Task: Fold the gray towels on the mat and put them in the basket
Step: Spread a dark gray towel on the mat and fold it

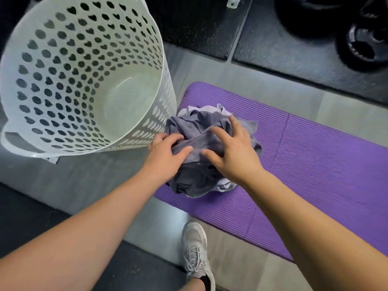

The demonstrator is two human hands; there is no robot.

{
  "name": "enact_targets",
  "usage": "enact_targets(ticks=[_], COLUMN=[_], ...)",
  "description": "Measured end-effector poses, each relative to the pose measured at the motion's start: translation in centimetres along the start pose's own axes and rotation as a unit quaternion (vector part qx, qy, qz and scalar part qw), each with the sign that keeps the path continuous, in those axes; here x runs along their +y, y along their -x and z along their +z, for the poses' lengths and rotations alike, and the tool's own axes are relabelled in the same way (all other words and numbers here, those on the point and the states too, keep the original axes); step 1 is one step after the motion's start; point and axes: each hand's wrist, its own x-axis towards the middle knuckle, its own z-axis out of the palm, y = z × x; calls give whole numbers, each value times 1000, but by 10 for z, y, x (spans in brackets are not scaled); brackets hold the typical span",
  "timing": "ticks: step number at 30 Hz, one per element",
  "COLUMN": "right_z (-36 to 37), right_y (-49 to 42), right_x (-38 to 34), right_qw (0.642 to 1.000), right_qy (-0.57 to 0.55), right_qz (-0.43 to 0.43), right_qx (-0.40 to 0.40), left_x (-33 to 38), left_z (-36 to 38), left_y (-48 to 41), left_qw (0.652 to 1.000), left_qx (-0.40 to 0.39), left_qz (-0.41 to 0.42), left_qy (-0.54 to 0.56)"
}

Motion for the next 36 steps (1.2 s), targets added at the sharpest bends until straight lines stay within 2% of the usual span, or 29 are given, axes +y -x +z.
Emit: enact_targets(ticks=[3,10,14,22,27,31,36], right_z=[10,-7,-39,-117,-176,-223,-260], right_y=[-9,13,41,133,202,257,328], right_x=[-2,-3,-6,12,60,121,237], right_qw=[1000,994,989,956,922,918,932], right_qy=[-8,-66,-112,-229,-311,-298,-254], right_qz=[-2,-49,-37,0,65,66,69], right_qx=[-7,72,87,185,221,254,250], left_x=[0,20,53,158,232,301,381], left_z=[3,-2,-18,-18,25,73,168], left_y=[1,23,42,100,139,182,229], left_qw=[998,990,985,951,938,932,935], left_qx=[23,65,27,-25,-50,-79,-112], left_qz=[1,78,78,169,182,181,154], left_qy=[59,97,154,258,292,305,298])
